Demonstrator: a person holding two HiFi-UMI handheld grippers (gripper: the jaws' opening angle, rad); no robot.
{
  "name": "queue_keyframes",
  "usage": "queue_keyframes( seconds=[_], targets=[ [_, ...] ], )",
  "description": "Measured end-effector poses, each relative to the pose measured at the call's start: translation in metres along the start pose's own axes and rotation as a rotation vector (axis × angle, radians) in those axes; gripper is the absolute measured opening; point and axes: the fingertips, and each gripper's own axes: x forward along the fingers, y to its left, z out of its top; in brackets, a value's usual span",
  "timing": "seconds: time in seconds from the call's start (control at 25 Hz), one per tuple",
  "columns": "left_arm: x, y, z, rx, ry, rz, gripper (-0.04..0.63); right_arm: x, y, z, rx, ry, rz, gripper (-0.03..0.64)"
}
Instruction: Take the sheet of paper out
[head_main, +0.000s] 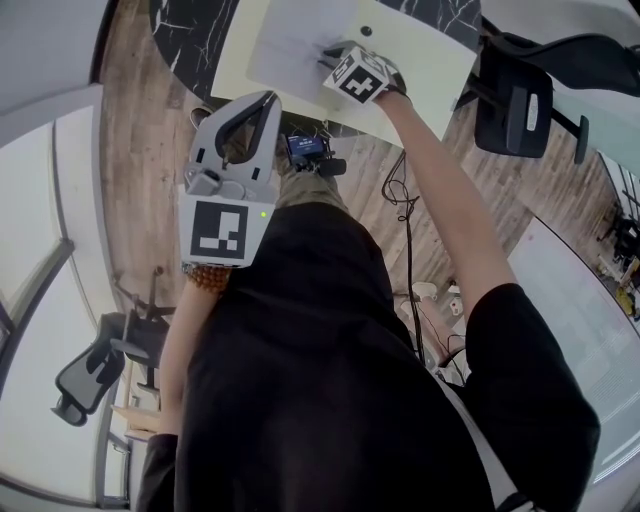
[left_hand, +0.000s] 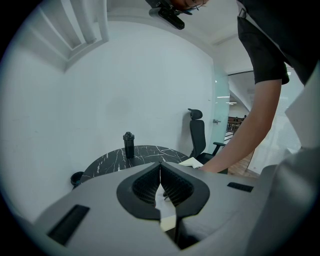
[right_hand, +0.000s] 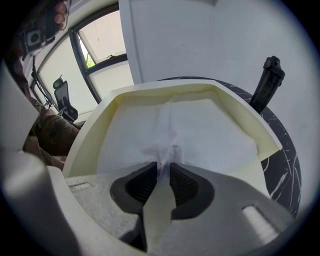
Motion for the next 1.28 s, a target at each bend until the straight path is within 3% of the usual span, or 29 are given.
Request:
queue_keyframes(
  seconds=[0.48, 1.28],
  targets=[
    [0.0001, -0.0042, -0.0002, 0.002, 0.004, -0.002, -0.003, 0.0008, 0.0060, 0.0032, -0.001, 0.003, -0.011, 0.022],
    [0.0034, -0.0063, 0.0075, 0.005, -0.009, 0.005, -0.003, 0.0002, 0.0078, 0.0037, 0.027, -0.015, -0.096, 0.008]
  ],
)
